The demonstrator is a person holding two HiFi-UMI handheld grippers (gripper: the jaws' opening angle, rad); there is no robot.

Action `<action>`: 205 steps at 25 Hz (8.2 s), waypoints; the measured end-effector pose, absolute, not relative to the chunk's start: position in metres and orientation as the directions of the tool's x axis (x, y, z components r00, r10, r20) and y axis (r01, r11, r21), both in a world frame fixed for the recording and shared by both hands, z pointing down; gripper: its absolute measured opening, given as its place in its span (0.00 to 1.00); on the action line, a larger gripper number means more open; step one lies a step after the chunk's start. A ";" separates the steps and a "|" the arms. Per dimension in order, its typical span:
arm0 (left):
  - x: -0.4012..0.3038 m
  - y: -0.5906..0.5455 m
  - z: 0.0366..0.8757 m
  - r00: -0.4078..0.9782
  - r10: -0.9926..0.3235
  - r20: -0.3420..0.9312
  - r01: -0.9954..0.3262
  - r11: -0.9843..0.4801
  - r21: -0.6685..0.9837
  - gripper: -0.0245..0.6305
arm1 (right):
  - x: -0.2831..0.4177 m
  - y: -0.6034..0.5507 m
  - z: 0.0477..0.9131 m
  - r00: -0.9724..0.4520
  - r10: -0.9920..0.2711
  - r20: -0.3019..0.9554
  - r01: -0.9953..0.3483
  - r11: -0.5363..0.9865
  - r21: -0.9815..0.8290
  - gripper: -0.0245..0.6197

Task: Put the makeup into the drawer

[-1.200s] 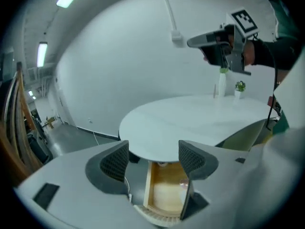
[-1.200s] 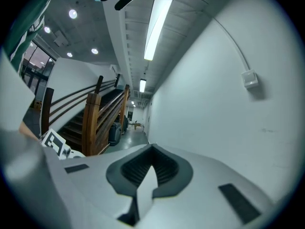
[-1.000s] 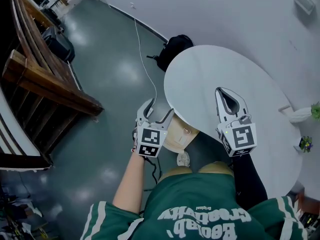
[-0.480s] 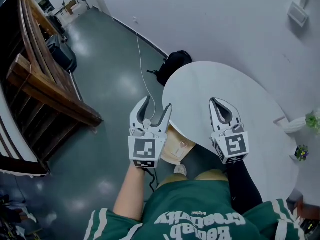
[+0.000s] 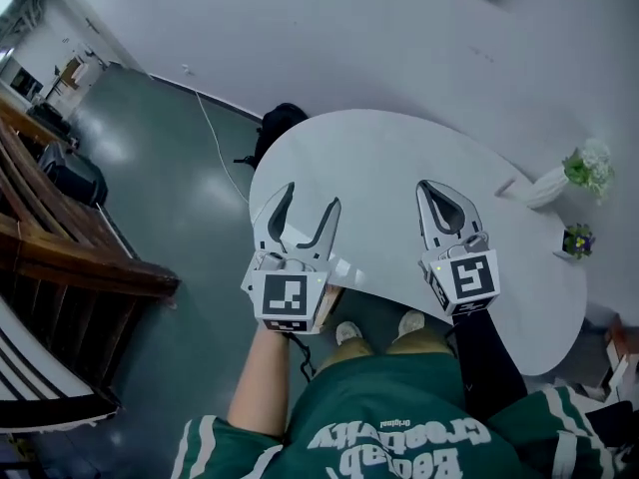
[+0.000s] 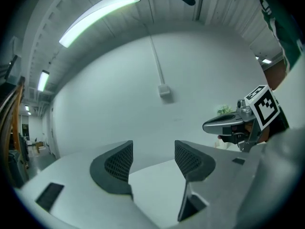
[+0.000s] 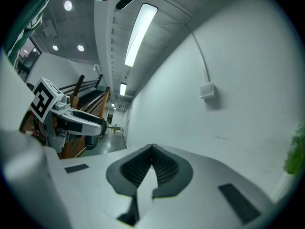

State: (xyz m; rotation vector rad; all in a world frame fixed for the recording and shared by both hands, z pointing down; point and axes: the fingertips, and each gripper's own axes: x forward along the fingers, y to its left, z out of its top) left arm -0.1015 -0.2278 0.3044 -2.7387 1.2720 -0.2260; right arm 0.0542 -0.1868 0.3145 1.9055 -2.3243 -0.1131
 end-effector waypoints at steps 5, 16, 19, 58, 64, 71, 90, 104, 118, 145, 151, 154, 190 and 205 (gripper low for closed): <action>0.008 -0.221 0.314 0.728 -0.677 0.106 -0.658 -0.734 -0.167 0.45 | 0.166 -0.156 0.320 -0.039 -0.997 0.070 -0.989 0.049 0.138 0.05; 0.234 -0.171 0.365 0.887 -0.428 0.172 -0.407 -0.902 -0.143 0.45 | 0.357 -0.075 0.361 0.212 -0.969 0.127 -0.974 -0.198 0.113 0.05; 0.267 -0.164 0.377 0.901 -0.393 0.185 -0.378 -0.919 -0.113 0.45 | 0.388 -0.064 0.372 0.237 -0.962 0.138 -0.970 -0.227 0.088 0.05; 0.396 -0.174 0.572 0.831 -0.258 0.493 -0.279 -0.960 -0.031 0.14 | 0.436 -0.008 0.443 0.254 -0.922 0.292 -0.967 -0.234 0.101 0.05; 0.355 -0.163 0.512 0.844 -0.289 0.453 -0.308 -0.951 -0.032 0.14 | 0.414 -0.032 0.427 0.204 -0.951 0.231 -0.979 -0.190 0.079 0.05; 0.301 -0.150 0.449 0.825 -0.366 0.431 -0.385 -0.922 -0.046 0.14 | 0.377 -0.064 0.398 0.113 -0.980 0.164 -0.992 -0.101 0.077 0.05; 0.164 -0.155 0.388 0.742 -0.557 0.374 -0.585 -0.810 -0.046 0.14 | 0.278 -0.102 0.371 -0.072 -0.989 0.130 -0.989 0.087 0.116 0.05; -0.020 -0.189 0.386 0.574 -0.721 0.387 -0.766 -0.640 -0.055 0.15 | 0.102 -0.164 0.368 -0.326 -0.935 0.139 -0.931 0.343 0.121 0.05; -0.215 -0.193 0.393 0.419 -0.811 0.409 -0.871 -0.486 -0.071 0.15 | -0.100 -0.197 0.376 -0.519 -0.844 0.136 -0.841 0.533 0.094 0.05; -0.267 -0.143 0.662 0.331 -0.411 0.850 -0.659 -0.745 -0.104 0.15 | -0.115 -0.198 0.433 -0.440 -0.850 0.291 -0.869 0.485 0.102 0.05; -0.242 -0.124 0.733 0.279 -0.232 0.932 -0.456 -0.886 -0.084 0.15 | -0.090 -0.193 0.451 -0.390 -0.860 0.329 -0.892 0.442 0.099 0.05; -0.232 -0.116 0.759 0.237 -0.175 0.956 -0.343 -0.935 -0.087 0.15 | -0.079 -0.189 0.456 -0.370 -0.864 0.341 -0.900 0.424 0.098 0.05; -0.215 -0.102 0.846 0.044 -0.067 0.997 0.055 -0.996 -0.070 0.55 | -0.034 -0.171 0.479 -0.292 -0.873 0.391 -0.927 0.358 0.107 0.05; -0.251 -0.158 0.738 0.161 -0.354 0.921 -0.376 -0.885 -0.274 0.55 | -0.077 -0.190 0.431 -0.343 -0.900 0.268 -0.919 0.380 0.100 0.05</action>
